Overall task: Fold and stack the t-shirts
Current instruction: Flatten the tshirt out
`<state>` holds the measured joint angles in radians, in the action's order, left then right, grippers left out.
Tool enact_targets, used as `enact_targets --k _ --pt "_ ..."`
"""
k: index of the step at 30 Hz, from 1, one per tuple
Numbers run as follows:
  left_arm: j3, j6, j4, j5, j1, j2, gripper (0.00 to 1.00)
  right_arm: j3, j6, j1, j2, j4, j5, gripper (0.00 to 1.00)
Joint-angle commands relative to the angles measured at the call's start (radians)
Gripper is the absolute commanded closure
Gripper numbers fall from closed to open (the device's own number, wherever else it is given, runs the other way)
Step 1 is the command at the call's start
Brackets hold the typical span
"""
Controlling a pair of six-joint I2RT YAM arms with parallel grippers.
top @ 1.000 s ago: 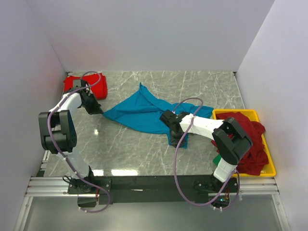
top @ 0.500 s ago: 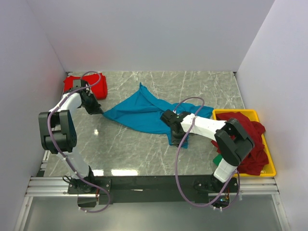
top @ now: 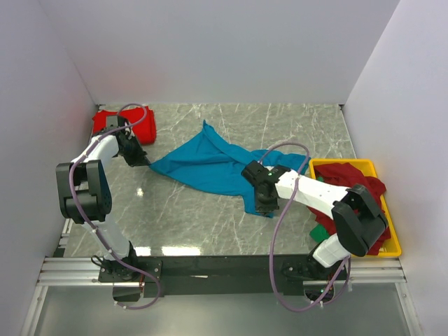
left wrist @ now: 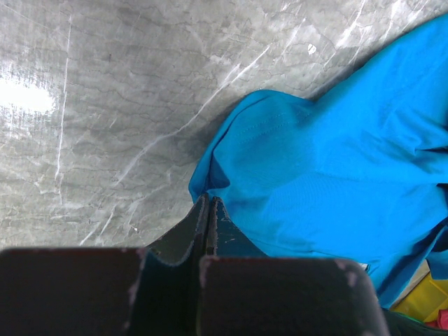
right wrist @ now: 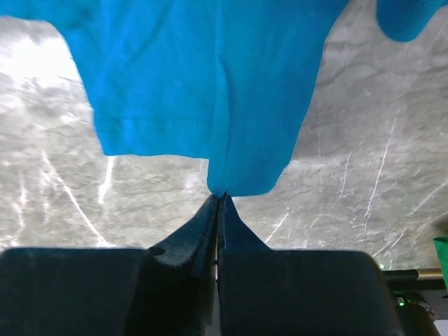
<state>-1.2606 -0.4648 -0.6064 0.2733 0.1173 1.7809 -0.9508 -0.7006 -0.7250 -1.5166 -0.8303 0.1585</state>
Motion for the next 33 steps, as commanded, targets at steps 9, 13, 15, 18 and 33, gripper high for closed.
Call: enact_targets --k 9,13,15,18,33 --pt "0.003 0.014 0.014 0.010 0.004 -0.032 0.99 0.035 0.006 0.042 0.027 0.086 -0.050 0.92" --pt "0.006 0.015 0.014 0.010 0.004 -0.034 0.99 0.030 -0.026 0.061 0.029 0.068 -0.017 1.00" --pt "0.003 0.014 0.013 0.009 0.005 -0.034 0.99 0.030 -0.037 0.076 0.042 0.046 0.013 1.00" --pt "-0.016 0.002 0.011 0.027 0.007 -0.028 0.99 0.032 -0.046 0.116 0.088 0.028 0.029 1.00" --pt "-0.227 -0.118 0.065 0.141 0.002 -0.006 0.99 -0.199 0.161 0.427 0.245 0.051 -0.076 1.00"
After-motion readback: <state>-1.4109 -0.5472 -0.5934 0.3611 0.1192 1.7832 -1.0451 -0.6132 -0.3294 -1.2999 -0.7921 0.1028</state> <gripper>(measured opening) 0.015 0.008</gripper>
